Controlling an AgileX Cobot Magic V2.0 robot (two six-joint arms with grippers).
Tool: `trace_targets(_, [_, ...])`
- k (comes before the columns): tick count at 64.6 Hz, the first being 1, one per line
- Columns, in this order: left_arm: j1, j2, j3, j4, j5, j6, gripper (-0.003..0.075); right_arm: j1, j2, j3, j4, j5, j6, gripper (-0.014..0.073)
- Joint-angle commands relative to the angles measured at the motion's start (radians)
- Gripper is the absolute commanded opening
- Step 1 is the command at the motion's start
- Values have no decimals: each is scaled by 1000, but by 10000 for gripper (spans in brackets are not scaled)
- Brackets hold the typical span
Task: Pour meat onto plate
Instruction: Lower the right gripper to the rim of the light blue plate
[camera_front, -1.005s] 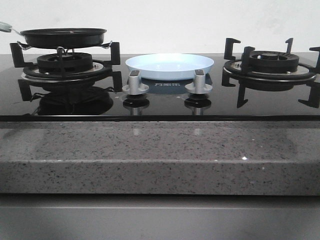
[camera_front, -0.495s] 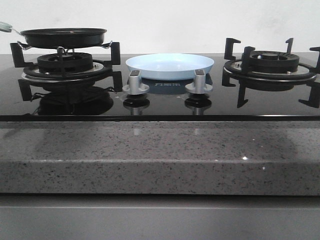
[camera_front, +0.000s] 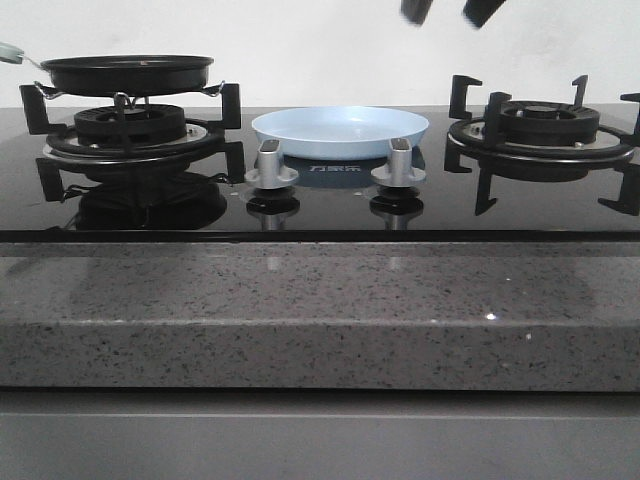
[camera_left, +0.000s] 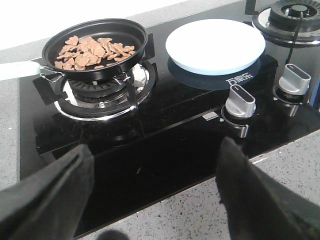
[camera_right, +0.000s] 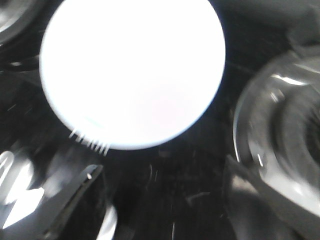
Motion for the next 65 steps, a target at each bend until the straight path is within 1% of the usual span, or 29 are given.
trace_targets(1, [-9, 4, -35, 1, -76, -1, 510, -2, 36, -127, 16, 1, -5, 517])
trace_targets(6, [-9, 4, -35, 1, -76, -1, 510, -2, 97, -199, 11, 1, -5, 517])
trace_targets(12, [-9, 4, -35, 1, -76, -1, 510, -2, 141, -237, -11, -11, 15, 517])
trace_targets(19, [-9, 4, -35, 1, -76, -1, 510, -2, 162, -237, -57, -36, 38, 517])
trace_targets(26, [-9, 4, -35, 1, -76, -1, 510, -9, 183, -237, -71, -53, 59, 517])
trace_targets(32, [-9, 4, -35, 1, -76, -1, 510, -22, 199, -237, -71, -59, 81, 517])
trace_targets(43, [-9, 4, -35, 1, -76, -1, 510, -40, 226, -237, -55, -66, 81, 517])
trace_targets(54, [-9, 4, -35, 1, -76, -1, 510, -40, 239, -237, -20, -101, 81, 517])
trace_targets(65, [-9, 4, -35, 1, -76, -1, 510, -40, 247, -237, -15, -116, 81, 517])
